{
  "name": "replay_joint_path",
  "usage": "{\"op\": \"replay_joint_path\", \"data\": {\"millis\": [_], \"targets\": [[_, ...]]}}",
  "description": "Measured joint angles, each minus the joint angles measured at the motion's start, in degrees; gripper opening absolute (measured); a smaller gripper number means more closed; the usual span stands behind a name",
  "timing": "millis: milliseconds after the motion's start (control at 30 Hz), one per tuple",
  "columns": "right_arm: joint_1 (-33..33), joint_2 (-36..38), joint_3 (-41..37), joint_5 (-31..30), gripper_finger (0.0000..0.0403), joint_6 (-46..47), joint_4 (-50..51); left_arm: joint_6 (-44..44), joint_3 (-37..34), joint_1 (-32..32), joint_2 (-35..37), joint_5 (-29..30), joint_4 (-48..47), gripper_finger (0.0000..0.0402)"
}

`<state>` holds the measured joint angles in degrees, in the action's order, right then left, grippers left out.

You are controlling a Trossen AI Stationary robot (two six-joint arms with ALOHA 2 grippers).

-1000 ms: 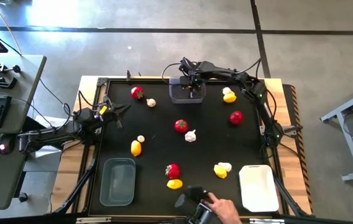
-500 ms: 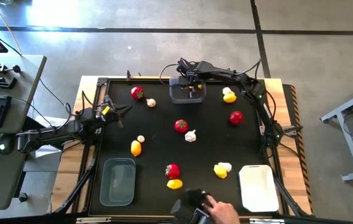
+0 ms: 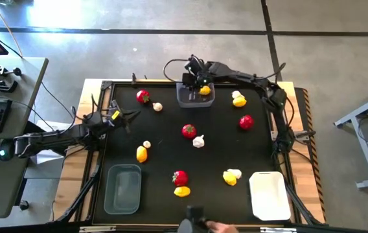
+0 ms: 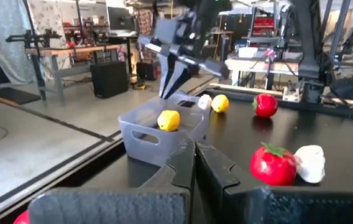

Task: Sort produce into baskets
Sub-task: Put the top left garlic into the white bin

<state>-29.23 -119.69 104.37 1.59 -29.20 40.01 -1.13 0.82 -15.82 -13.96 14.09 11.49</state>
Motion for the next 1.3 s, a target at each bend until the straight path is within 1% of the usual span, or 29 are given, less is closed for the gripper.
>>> {"op": "replay_joint_path", "data": {"millis": [100, 200, 267, 433, 500, 600, 700, 767, 833, 933, 1000, 1133, 1233, 1300], "targets": [[1.91, 2.94, -6.99, 0.21, 0.0017, 3.80, -9.81, 0.01, 0.00, -0.47, -0.83, 0.00, 0.01, 0.0000], [3.55, 6.91, -15.66, 0.22, 0.0004, 8.21, -21.66, 0.02, 0.00, -1.29, -1.60, 0.02, 0.00, 0.0000], [4.68, 9.84, -21.76, -0.15, 0.0003, 11.31, -30.33, 0.45, 0.00, -2.00, -2.15, 0.00, 0.04, 0.0000], [7.68, 16.48, -35.63, -7.89, 0.0001, 17.68, -46.64, 2.16, 0.00, -3.94, -3.55, -2.28, 0.54, 0.0000], [8.45, 19.26, -40.68, -9.90, 0.0001, 20.13, -52.79, 2.16, 0.01, -4.85, -4.31, -3.03, 0.74, 0.0000], [8.76, 22.32, -47.57, -10.80, 0.0000, 22.27, -61.61, 2.01, 0.02, -6.24, -5.49, -4.27, 1.76, 0.0000], [8.02, 23.59, -53.49, -9.61, 0.0000, 23.37, -69.63, 1.54, 0.02, -7.54, -7.08, -6.41, 3.87, 0.0000], [7.13, 23.70, -56.25, -8.30, 0.0000, 23.46, -74.52, 2.05, 0.02, -8.40, -8.32, -6.77, 4.96, 0.0000], [5.99, 23.70, -58.37, -5.63, 0.0000, 24.88, -77.65, 2.53, 0.02, -9.23, -9.57, -6.86, 5.82, 0.0000], [4.59, 23.70, -60.57, -1.06, 0.0000, 27.40, -79.28, 2.50, 0.02, -10.56, -11.74, -7.09, 8.28, 0.0000], [3.87, 23.70, -61.70, 0.97, 0.0000, 27.75, -80.21, 2.48, 0.07, -11.69, -13.18, -8.19, 10.84, 0.0000], [2.57, 23.70, -62.18, 1.92, 0.0000, 27.26, -80.51, 2.49, 2.36, -13.63, -16.54, -11.51, 12.45, 0.0000], [1.80, 23.70, -62.18, 1.97, 0.0000, 25.14, -82.17, 1.29, 5.40, -14.32, -19.69, -13.13, 12.45, 0.0000], [1.24, 23.70, -62.16, 3.43, 0.0000, 24.38, -83.57, -0.08, 7.67, -14.59, -22.34, -14.48, 12.43, 0.0000]]}}
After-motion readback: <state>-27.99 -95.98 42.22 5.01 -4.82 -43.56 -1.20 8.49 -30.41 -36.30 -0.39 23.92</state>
